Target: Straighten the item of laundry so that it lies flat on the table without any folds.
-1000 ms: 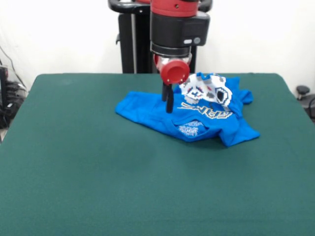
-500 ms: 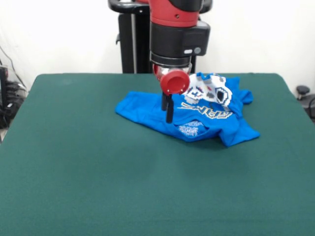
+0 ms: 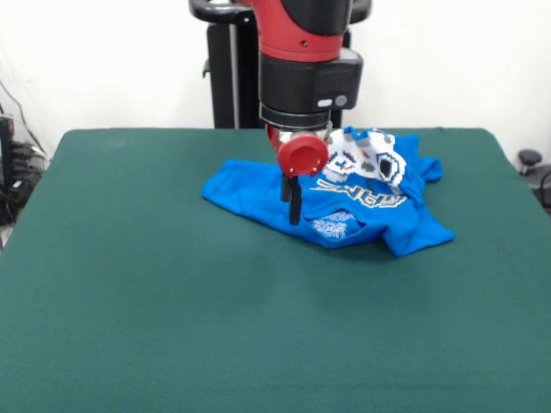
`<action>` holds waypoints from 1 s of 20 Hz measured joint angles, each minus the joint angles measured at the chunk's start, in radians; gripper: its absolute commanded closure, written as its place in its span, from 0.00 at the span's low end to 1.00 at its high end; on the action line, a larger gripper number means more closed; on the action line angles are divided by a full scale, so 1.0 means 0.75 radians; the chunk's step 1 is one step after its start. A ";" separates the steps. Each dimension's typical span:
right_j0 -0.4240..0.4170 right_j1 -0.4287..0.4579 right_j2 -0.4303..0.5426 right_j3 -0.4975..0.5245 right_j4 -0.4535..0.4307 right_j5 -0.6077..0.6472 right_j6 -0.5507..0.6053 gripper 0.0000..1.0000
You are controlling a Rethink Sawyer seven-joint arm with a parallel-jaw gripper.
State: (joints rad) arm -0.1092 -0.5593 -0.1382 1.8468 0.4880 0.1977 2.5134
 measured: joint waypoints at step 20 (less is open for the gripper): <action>-0.023 0.164 0.138 0.001 -0.061 -0.062 0.000 0.00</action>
State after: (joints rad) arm -0.1267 -0.4363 -0.0346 1.8477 0.4424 0.1512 2.5134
